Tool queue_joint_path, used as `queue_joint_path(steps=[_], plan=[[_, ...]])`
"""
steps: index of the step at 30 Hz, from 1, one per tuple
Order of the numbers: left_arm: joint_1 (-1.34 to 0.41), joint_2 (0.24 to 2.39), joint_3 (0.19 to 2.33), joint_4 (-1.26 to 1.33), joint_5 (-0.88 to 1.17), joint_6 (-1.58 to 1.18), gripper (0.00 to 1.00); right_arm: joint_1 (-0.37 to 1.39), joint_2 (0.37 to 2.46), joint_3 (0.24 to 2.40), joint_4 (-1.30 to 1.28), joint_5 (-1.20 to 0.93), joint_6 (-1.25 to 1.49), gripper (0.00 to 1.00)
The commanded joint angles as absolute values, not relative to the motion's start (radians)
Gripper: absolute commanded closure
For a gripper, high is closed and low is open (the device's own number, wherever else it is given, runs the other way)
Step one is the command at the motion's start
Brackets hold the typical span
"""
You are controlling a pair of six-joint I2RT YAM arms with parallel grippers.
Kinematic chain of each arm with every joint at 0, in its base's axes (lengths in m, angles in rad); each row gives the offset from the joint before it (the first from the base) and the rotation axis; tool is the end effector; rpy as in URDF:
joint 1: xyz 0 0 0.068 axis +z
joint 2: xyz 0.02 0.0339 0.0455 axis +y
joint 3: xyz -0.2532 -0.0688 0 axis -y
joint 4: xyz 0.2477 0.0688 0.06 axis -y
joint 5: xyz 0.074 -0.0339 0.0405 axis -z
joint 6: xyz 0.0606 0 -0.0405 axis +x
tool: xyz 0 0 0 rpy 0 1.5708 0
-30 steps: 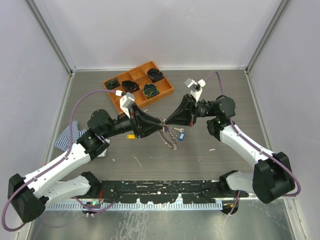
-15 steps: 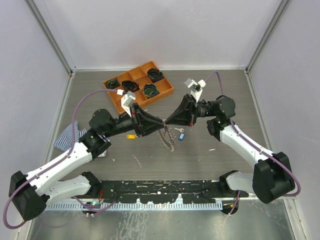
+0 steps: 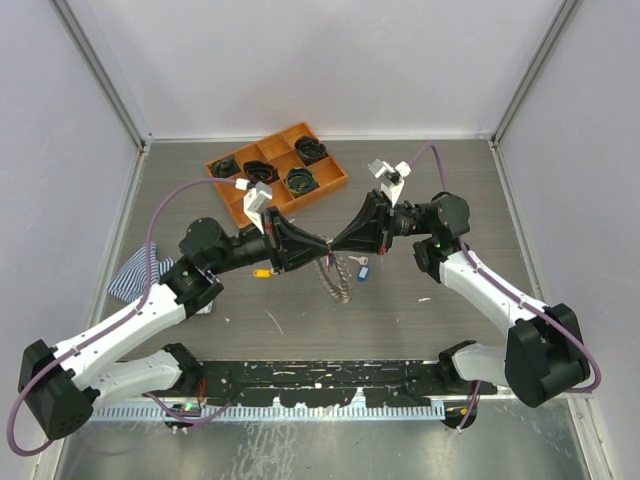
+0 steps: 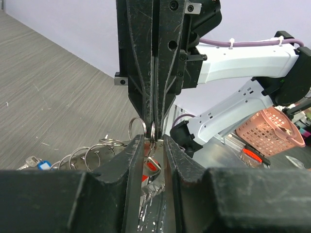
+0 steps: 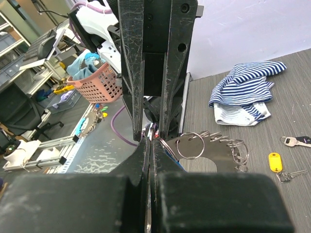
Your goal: Remove the keys from the keyring
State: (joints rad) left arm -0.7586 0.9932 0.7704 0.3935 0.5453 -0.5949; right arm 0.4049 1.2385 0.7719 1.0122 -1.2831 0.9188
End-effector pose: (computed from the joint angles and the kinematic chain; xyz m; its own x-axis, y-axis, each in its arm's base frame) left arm 0.1675 -0.2021 0.3508 -0.4354 -0.2475 -0.8655 0.8634 0.1572 -0.4793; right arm 0.2194 0.1572 0.3423 -0.3983 0.0747 -0.9142 -0.9041 -0.2002 0.3775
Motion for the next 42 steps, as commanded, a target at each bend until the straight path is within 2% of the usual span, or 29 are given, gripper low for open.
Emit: queue_joint_path(steps=[1,5,8,11,14,21,30,33,38,42], plan=[[-0.763,0.999,0.803,0.439,0.553,-0.601,0.76,0.413,1.206,0.788,1.055,-1.272,0.906,0.99],[-0.763,0.996,0.807,0.399,0.552,-0.584,0.76,0.413,1.207,0.79,1.055,-1.272,0.906,0.99],[-0.764,0.992,0.809,0.387,0.547,-0.576,0.8,0.414,1.207,0.79,1.05,-1.275,0.9,0.99],[-0.763,0.996,0.816,0.384,0.551,-0.572,0.95,0.416,1.208,0.79,1.045,-1.276,0.895,0.99],[-0.763,0.999,0.822,0.384,0.562,-0.567,1.0,0.417,1.206,0.791,1.028,-1.279,0.883,0.99],[-0.764,0.997,0.851,0.322,0.576,-0.533,1.0,0.42,1.199,0.807,0.909,-1.298,0.799,0.98],[-0.763,1.019,0.95,0.082,0.609,-0.455,1.0,0.428,1.199,0.873,0.669,-1.329,0.633,0.86],[-0.762,1.043,0.993,0.01,0.635,-0.437,1.0,0.436,1.199,0.909,0.53,-1.333,0.529,0.85],[-0.764,1.081,1.063,-0.109,0.681,-0.399,1.0,0.453,1.202,1.017,0.1,-1.323,0.227,0.85],[-0.762,1.101,1.112,-0.195,0.691,-0.357,1.0,0.464,1.206,1.039,0.028,-1.33,0.159,0.85]])
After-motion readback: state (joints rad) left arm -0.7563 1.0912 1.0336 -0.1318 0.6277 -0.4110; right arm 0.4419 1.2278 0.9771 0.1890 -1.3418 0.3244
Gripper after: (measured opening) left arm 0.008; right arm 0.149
